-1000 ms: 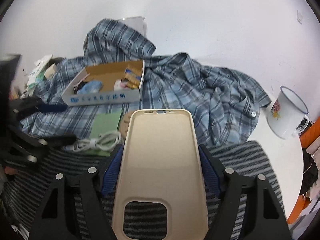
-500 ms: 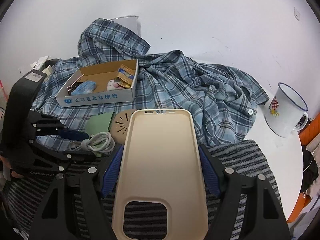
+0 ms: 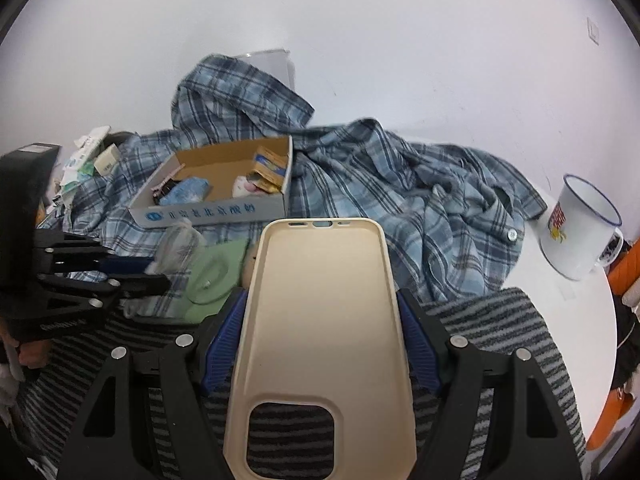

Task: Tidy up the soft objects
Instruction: 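Grasp the white coiled cable with the left gripper while the right holds the phone case, then carry cable and phone case over the box and release them inside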

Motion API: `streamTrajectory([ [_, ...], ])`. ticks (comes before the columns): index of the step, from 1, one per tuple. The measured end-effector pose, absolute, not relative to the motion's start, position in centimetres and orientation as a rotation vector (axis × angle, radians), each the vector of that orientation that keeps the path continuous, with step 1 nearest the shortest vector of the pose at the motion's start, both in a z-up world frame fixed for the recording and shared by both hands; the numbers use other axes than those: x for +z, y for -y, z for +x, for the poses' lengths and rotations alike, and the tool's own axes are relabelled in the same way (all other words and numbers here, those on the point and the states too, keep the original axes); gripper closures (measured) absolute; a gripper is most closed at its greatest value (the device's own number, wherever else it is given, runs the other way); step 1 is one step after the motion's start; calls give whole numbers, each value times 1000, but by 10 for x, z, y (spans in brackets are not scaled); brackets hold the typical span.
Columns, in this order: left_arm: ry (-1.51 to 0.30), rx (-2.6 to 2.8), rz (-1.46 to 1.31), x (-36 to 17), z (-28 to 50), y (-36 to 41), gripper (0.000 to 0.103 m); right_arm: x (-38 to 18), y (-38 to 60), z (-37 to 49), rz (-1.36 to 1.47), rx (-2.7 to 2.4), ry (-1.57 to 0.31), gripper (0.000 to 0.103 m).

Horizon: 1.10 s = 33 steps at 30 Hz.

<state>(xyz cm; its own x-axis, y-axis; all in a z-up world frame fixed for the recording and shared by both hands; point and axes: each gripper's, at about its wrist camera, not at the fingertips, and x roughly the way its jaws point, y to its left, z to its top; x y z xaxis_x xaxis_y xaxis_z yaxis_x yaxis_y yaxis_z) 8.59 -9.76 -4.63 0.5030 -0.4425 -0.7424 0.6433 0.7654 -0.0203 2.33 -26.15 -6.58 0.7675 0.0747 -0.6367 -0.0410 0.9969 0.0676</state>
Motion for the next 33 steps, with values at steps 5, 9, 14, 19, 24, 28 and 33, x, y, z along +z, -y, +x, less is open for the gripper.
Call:
streamTrajectory([
  [5, -703, -554, 234, -33, 67, 72, 81, -67, 251, 21, 70, 97, -660, 31],
  [9, -665, -506, 176, -29, 56, 57, 81, -69, 238, 22, 50, 114, -658, 31],
  [14, -640, -478, 121, -26, 45, 48, 81, -71, 226, 21, 38, 138, -663, 31],
  [19, -627, -450, 89, -23, 42, 42, 81, -67, 217, 18, 20, 155, -651, 31],
  [24, -588, -416, 74, -7, 40, 34, 81, -57, 213, 20, 14, 166, -620, 31],
  [28, -527, -369, 64, 17, 42, 27, 81, -39, 207, 31, 0, 182, -577, 31],
  [33, -456, -309, 62, 54, 60, 23, 81, 4, 196, 48, -37, 191, -468, 31],
])
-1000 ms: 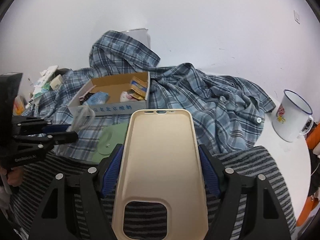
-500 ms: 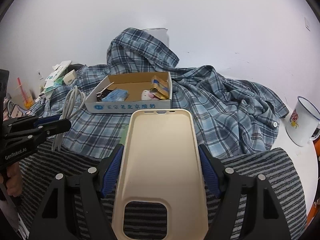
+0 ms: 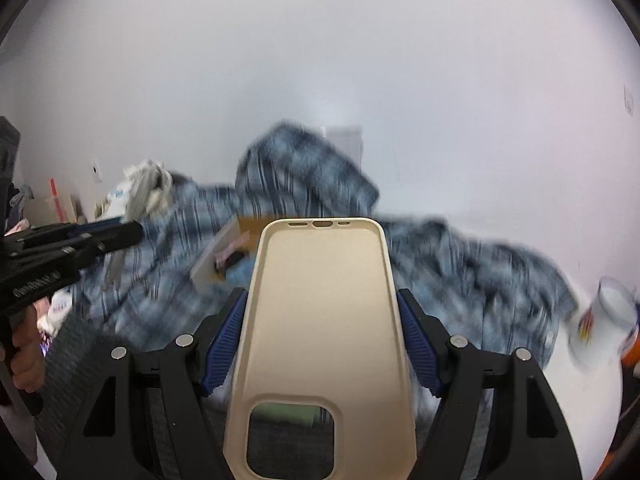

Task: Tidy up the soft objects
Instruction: 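Carry cable and phone case over the box and release them inside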

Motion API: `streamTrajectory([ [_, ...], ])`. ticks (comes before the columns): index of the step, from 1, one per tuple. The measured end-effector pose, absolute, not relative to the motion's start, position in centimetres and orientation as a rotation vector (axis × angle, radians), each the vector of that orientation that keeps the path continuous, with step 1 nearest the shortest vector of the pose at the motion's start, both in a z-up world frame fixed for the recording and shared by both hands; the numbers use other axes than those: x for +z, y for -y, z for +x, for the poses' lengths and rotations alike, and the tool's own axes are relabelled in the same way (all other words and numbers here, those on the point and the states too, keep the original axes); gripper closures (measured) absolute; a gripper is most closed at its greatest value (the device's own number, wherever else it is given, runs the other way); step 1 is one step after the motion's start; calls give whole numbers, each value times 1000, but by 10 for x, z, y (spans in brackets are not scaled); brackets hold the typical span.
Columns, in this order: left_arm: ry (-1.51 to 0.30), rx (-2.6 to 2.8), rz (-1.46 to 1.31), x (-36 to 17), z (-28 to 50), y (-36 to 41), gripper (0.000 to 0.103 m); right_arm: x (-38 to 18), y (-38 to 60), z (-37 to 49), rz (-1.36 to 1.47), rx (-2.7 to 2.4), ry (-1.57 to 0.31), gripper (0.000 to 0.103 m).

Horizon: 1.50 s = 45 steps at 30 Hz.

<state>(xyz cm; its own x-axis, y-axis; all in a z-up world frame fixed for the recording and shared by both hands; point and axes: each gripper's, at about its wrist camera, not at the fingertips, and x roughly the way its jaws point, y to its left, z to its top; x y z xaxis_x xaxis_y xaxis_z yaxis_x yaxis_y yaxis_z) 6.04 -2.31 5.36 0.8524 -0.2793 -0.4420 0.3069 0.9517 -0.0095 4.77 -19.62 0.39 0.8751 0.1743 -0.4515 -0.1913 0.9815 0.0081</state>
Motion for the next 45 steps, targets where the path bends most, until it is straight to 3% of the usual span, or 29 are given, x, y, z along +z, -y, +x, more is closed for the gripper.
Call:
streamTrajectory([
  [8, -356, -220, 67, 102, 102, 31, 81, 63, 184, 106, -8, 182, -342, 31],
  [19, -347, -185, 9, 125, 163, 25, 81, 89, 173, 177, 13, 177, -317, 31],
  [30, -474, -184, -26, 84, 208, 16, 81, 48, 158, 224, 30, 207, -438, 31],
  [45, -769, -131, -16, -12, 278, 12, 81, -40, 131, 269, -71, 202, -712, 31],
])
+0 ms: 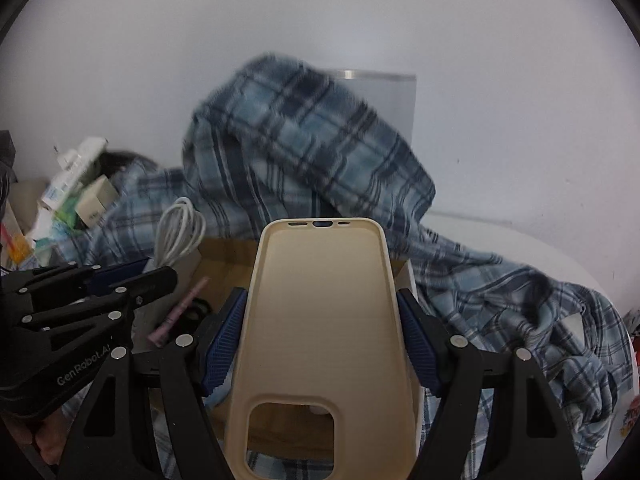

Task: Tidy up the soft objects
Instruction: 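Carry cable and phone case over the box and release them inside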

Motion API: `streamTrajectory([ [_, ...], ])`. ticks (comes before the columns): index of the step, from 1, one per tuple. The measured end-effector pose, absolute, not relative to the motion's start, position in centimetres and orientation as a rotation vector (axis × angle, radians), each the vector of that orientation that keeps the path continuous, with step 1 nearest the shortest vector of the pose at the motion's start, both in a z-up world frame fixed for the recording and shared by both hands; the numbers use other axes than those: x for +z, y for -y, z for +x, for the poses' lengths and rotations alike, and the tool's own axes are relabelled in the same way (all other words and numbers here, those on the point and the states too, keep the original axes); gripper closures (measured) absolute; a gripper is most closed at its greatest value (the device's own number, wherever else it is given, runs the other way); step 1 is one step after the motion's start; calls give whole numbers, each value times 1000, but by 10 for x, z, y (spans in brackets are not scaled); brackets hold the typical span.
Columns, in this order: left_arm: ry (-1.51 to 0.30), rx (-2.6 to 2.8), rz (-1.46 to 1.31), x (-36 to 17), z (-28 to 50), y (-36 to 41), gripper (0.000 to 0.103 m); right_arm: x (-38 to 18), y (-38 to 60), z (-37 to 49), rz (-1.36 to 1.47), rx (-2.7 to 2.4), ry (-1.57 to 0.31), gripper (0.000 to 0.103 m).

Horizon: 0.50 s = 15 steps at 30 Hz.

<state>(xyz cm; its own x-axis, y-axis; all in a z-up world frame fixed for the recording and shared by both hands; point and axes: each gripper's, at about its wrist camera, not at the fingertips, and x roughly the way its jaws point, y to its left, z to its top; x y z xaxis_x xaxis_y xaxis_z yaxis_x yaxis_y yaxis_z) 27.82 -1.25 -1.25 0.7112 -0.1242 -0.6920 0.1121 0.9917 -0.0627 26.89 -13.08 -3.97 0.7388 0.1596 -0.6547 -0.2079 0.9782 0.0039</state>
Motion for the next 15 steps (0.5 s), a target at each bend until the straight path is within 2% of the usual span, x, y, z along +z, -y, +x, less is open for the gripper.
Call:
streamTrajectory([
  [8, -860, -158, -79, -44, 295, -1, 81, -67, 133, 282, -51, 201, -778, 31],
  [15, -876, -155, -62, -45, 295, 2, 81, -72, 133, 286, -47, 205, -793, 31],
])
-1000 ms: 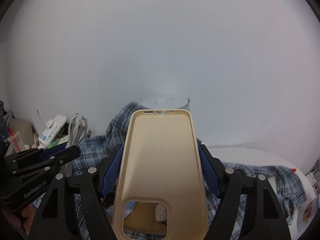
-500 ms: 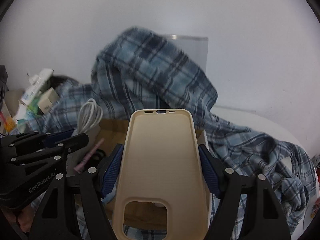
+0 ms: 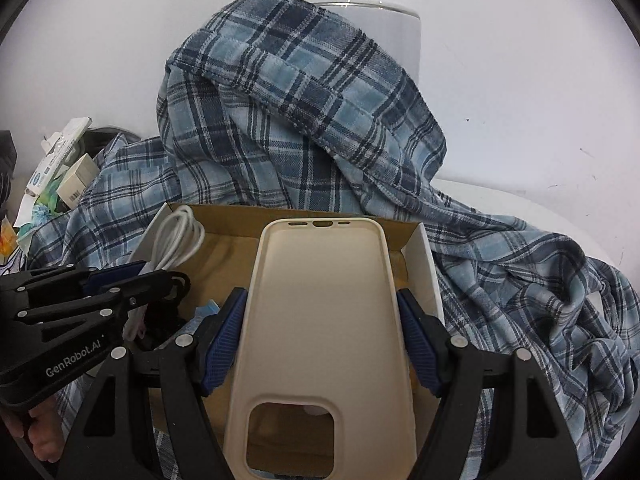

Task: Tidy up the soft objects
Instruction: 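Carry cable and phone case over the box and release them inside, then lift both tools away from the box toward the green pouch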

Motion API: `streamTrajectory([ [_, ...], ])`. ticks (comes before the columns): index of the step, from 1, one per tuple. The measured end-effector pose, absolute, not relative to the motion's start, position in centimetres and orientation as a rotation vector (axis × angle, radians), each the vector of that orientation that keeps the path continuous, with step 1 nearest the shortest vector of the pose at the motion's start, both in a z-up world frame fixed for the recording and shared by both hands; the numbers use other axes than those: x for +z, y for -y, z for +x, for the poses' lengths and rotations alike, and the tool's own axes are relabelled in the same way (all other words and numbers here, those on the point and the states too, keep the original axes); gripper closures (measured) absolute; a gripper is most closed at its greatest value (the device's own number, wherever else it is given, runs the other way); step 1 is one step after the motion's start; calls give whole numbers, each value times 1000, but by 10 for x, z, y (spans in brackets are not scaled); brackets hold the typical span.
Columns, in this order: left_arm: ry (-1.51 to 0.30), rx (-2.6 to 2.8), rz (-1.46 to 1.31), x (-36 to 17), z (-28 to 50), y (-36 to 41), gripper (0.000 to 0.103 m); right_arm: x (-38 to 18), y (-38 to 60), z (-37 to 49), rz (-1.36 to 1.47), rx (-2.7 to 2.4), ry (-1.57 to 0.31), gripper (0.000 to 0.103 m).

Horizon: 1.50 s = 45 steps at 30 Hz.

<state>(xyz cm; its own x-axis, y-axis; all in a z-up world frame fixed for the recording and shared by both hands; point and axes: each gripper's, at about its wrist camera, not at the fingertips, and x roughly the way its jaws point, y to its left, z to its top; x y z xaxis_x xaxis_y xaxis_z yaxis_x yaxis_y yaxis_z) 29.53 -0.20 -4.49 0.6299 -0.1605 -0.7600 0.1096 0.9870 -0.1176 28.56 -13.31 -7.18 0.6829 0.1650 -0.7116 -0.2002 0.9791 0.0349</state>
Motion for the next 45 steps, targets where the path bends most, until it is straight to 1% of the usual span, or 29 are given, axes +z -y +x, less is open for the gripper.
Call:
streamTrajectory([
  [2, -903, -148, -63, -47, 298, 2, 66, -72, 132, 287, -47, 207, -793, 31],
  [3, -906, -149, -76, -49, 301, 2, 39, -72, 131, 288, -53, 204, -793, 30],
  [4, -897, -138, -87, -49, 302, 0, 34, -71, 130, 287, -60, 196, -792, 30],
  [6, -865, -143, -127, -46, 300, -5, 33, -69, 132, 287, -70, 171, -779, 18],
  [9, -817, -144, -160, -36, 295, -12, 23, -63, 137, 284, -74, 146, -751, 16],
  [15, -661, -105, -55, 3, 271, -6, 23, -43, 144, 279, -60, 139, -711, 16],
  [23, -511, -136, -34, 70, 218, 0, 23, 11, 161, 245, -52, 131, -601, 16],
  [28, -430, -163, -15, 96, 175, 9, 23, 46, 173, 206, -48, 127, -517, 16],
  [32, -408, -191, -33, 105, 145, 12, 23, 63, 182, 172, -47, 121, -462, 16],
  [36, -394, -201, -34, 106, 121, 16, 23, 66, 188, 142, -51, 110, -434, 16],
  [45, -425, -225, -22, 85, 89, 31, 23, 39, 203, 88, -65, 83, -445, 16],
])
